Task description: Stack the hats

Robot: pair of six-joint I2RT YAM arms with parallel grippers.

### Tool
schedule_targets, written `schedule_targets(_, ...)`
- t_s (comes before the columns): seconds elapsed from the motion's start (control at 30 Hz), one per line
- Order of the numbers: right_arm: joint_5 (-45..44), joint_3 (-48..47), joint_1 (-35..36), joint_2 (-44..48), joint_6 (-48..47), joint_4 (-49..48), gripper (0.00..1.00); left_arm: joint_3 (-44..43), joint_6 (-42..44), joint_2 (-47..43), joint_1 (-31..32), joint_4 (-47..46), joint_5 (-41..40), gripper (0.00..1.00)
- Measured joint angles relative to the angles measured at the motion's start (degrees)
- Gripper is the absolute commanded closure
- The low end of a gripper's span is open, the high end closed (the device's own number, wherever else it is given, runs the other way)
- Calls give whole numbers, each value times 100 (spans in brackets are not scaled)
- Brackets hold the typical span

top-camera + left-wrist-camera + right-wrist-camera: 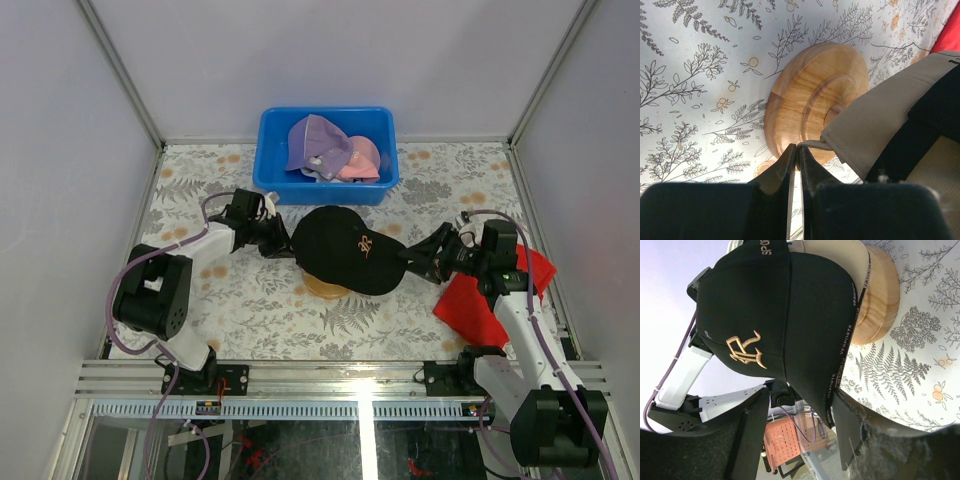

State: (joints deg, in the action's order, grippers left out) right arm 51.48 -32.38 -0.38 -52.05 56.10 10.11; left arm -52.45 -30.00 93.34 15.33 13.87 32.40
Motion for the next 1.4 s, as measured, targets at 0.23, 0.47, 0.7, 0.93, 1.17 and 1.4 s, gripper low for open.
schedule_targets(0.23, 7, 22, 0, 42, 2, 155, 74, -101, 2, 85, 0, 13, -15, 97)
schedule_targets(0.47, 13, 31, 0, 42, 0, 186, 94, -153, 20, 157, 0, 33, -46, 97)
schedule_targets(0.7, 0, 20, 0, -28, -61, 256, 95, -448, 184, 306, -63, 295, -87, 97)
schedule_targets(0.93, -57, -164, -52, -334, -179, 337, 96, -621, 332, 363, -337, 431, -37, 97)
schedule_targets(1.17, -24, -315, -186, -640, -240, 308, 82, -636, 380, 444, -385, 468, 85, 97)
schedule_targets(1.4, 13, -330, -219, -951, -229, 201, 37, -673, 378, 531, -389, 470, 149, 97)
